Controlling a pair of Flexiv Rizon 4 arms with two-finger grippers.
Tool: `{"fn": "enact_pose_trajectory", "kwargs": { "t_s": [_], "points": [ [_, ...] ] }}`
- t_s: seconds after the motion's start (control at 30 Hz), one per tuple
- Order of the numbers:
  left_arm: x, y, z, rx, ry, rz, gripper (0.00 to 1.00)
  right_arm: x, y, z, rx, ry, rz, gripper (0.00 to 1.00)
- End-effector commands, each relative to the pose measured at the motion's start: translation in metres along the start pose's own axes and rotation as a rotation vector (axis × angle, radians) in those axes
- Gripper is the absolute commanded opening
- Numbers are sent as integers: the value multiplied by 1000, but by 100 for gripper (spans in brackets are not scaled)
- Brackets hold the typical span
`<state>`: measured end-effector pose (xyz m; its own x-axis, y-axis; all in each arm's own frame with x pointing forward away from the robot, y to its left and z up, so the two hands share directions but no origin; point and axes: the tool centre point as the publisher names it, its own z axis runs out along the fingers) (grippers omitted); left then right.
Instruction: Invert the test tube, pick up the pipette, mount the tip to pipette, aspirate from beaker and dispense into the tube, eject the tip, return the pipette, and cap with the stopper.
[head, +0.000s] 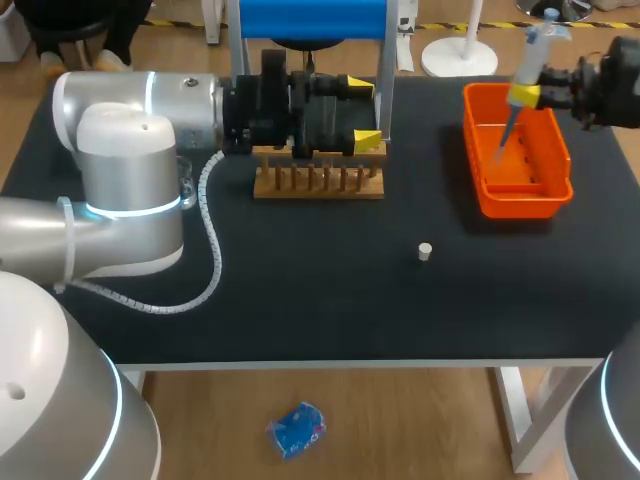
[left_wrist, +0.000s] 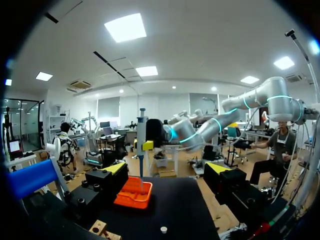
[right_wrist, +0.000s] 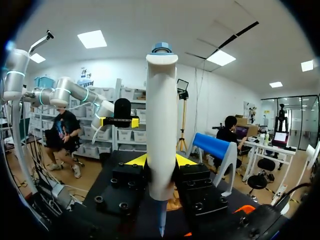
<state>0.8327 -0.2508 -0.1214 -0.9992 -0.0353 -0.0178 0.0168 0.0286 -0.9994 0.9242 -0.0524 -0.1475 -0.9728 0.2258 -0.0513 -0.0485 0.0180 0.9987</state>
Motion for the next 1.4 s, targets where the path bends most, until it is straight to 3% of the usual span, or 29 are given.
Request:
{"fn": "enact_pose_trajectory", "kwargs": {
  "t_s": [0.03,0.43,0.87,1.4],
  "points": [
    [1,0,0,3,-2,1,100,-5,3,-20,8,-18,1,0],
    [1,0,0,3,-2,1,100,-41,-15,-48,15,-74,18,0],
    [1,0,0,3,-2,1,100,-77,-24,-48,3,-82,10,0],
    [1,0,0,3,-2,1,100,-78,-23,-45,-5,-63,1,0]
  ]
}}
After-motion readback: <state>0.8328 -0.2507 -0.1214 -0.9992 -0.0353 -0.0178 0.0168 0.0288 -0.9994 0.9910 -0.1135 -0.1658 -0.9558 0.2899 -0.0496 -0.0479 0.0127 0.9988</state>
